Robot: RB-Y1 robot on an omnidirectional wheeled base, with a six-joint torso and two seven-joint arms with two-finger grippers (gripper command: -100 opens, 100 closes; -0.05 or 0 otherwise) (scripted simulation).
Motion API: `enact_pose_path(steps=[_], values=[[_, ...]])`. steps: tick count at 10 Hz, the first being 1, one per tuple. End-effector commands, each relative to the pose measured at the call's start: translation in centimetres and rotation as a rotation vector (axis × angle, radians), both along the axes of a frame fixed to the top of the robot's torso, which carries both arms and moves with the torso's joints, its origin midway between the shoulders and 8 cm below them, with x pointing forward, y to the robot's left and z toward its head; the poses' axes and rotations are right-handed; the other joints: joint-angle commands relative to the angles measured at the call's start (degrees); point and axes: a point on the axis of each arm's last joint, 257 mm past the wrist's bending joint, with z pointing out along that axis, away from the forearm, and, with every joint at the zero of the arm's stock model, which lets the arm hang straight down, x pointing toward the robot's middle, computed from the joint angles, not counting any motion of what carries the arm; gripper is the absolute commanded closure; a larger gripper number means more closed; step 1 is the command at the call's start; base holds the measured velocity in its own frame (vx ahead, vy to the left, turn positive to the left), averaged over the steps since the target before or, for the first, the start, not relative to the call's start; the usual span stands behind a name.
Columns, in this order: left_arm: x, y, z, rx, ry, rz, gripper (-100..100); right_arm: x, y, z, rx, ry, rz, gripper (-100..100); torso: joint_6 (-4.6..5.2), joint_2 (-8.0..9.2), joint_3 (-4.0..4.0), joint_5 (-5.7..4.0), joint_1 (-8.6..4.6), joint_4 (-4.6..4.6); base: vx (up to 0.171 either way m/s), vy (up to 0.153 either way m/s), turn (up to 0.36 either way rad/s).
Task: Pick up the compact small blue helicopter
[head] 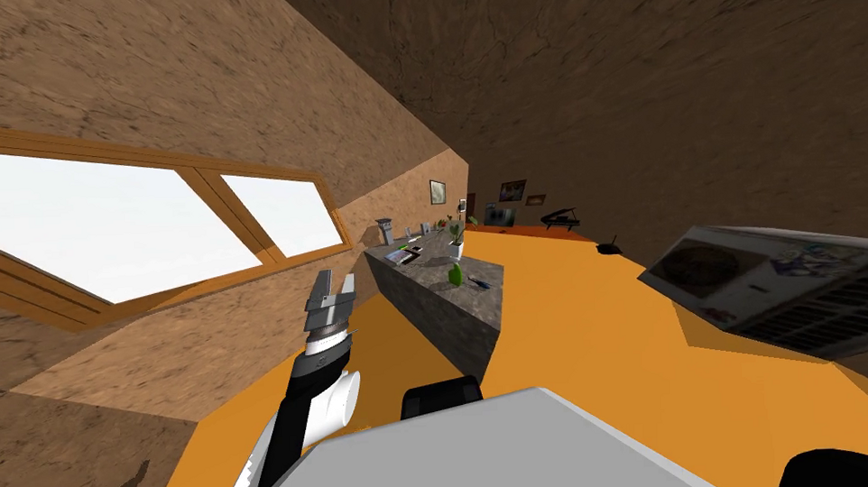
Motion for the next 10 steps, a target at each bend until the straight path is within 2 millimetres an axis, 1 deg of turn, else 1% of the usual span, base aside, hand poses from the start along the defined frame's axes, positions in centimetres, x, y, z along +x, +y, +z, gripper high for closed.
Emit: enact_pose_path(steps=[1,2,3,4,5,6,7,8,9,10], values=[[0.0,0.0,0.0,0.0,0.0,0.0,0,-1.2,-2.5,0.5,-0.036,0.027,0.042,-100,0.0,0.0,0.0,0.0,0.0,0.0,0.071,0.075,0.051],[0.0,0.0,0.0,0.0,0.0,0.0,0,-2.8,-4.9,0.7,-0.074,0.062,0.079,-100,0.0,0.08,0.04,-0.02,-0.09,0.01,0.096,0.101,0.188],[0.0,0.0,0.0,0.0,0.0,0.0,0,-2.9,-5.9,1.0,-0.088,0.069,0.095,-100,-0.05,-0.01,0.01,-0.03,-0.05,0.02,0.078,0.073,0.062],[0.0,0.0,0.0,0.0,0.0,0.0,0,-4.0,-8.5,1.5,-0.128,0.099,0.132,-100,0.02,0.06,0.03,-0.02,-0.1,0.01,0.083,0.082,0.075],[0.0,0.0,0.0,0.0,0.0,0.0,0,-4.0,-9.7,1.9,-0.144,0.105,0.15,-100,-0.01,0.05,0.03,-0.02,-0.08,0.02,0.076,0.071,0.093],[0.0,0.0,0.0,0.0,0.0,0.0,0,-4.7,-12.0,2.4,-0.181,0.128,0.179,-100,-0.01,0.08,0.04,-0.04,-0.13,0.02,0.094,0.084,0.153],[0.0,0.0,0.0,0.0,0.0,0.0,0,-4.6,-13.3,2.9,-0.198,0.135,0.198,-100,-0.04,0.01,0.01,-0.03,-0.09,0.01,0.074,0.068,0.055],[0.0,0.0,0.0,0.0,0.0,0.0,0,-4.8,-16.0,3.6,-0.241,0.155,0.231,-100,0.01,0.06,0.03,-0.04,-0.12,0.02,0.089,0.084,0.129],[0.0,0.0,0.0,0.0,0.0,0.0,0,-4.7,-16.8,4.0,-0.251,0.159,0.242,-100,-0.02,0.02,0.02,-0.03,-0.08,0.02,0.093,0.076,0.093],[0.0,0.0,0.0,0.0,0.0,0.0,0,-4.7,-16.8,4.0,-0.251,0.159,0.242,-100,0.0,0.02,0.01,-0.02,-0.09,0.01,0.034,0.028,-0.025]])
